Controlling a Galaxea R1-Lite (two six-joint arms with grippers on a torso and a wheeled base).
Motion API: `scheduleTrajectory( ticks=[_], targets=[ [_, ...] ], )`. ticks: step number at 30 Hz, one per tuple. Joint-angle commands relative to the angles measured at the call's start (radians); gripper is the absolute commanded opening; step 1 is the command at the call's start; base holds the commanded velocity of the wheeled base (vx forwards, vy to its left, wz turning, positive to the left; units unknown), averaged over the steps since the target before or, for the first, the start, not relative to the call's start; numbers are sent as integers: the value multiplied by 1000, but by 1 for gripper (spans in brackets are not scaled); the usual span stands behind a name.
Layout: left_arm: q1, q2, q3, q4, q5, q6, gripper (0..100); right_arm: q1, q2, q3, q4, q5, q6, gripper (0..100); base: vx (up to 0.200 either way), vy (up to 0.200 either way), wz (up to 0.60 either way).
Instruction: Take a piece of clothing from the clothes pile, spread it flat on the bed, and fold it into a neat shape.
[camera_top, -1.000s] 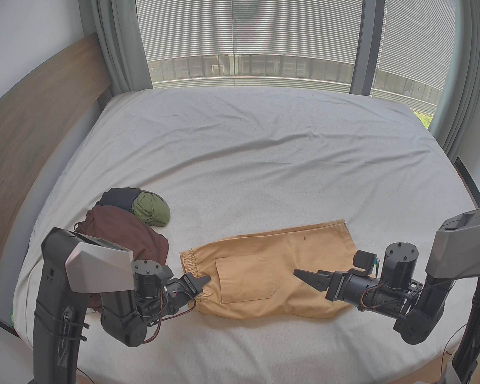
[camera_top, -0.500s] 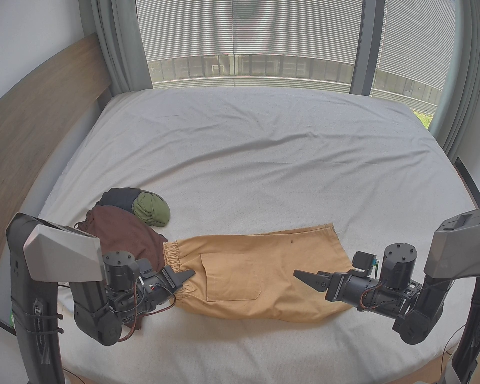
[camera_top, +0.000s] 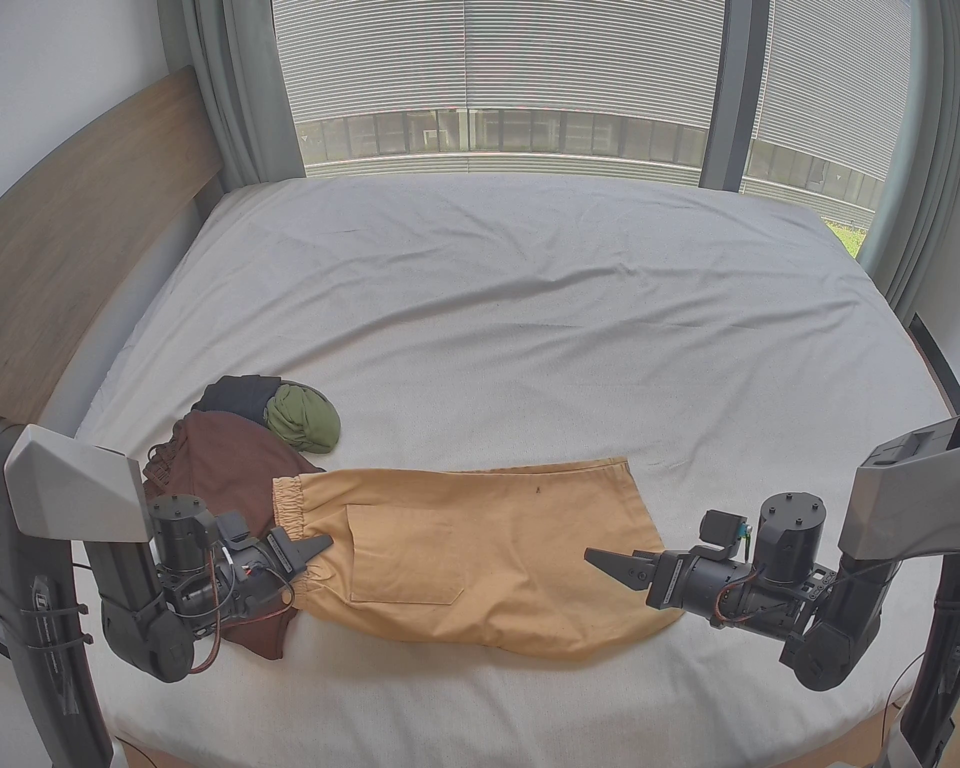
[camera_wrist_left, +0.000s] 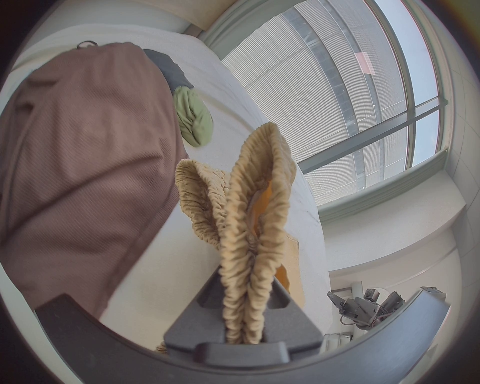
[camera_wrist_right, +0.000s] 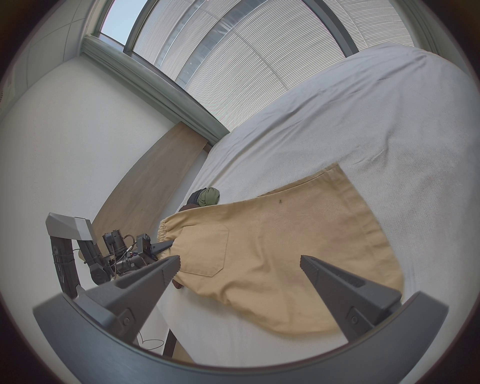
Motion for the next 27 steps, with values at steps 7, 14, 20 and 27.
scheduleTrajectory(
  ticks=[7, 14, 20, 27],
  targets=[
    [89, -30, 49, -2, -7, 60, 0, 5, 16, 0, -1, -1, -2, 100, 0, 0, 0],
    [101, -31, 60, -3, -12, 71, 0, 7, 16, 0, -1, -1, -2, 100, 0, 0, 0],
    [75, -56, 57, -3, -10, 110, 0, 7, 14, 0, -1, -2, -2, 100, 0, 0, 0],
    [23, -95, 44, -5, 2, 232, 0, 5, 0, 2, -1, -1, -2, 100, 0, 0, 0]
  ],
)
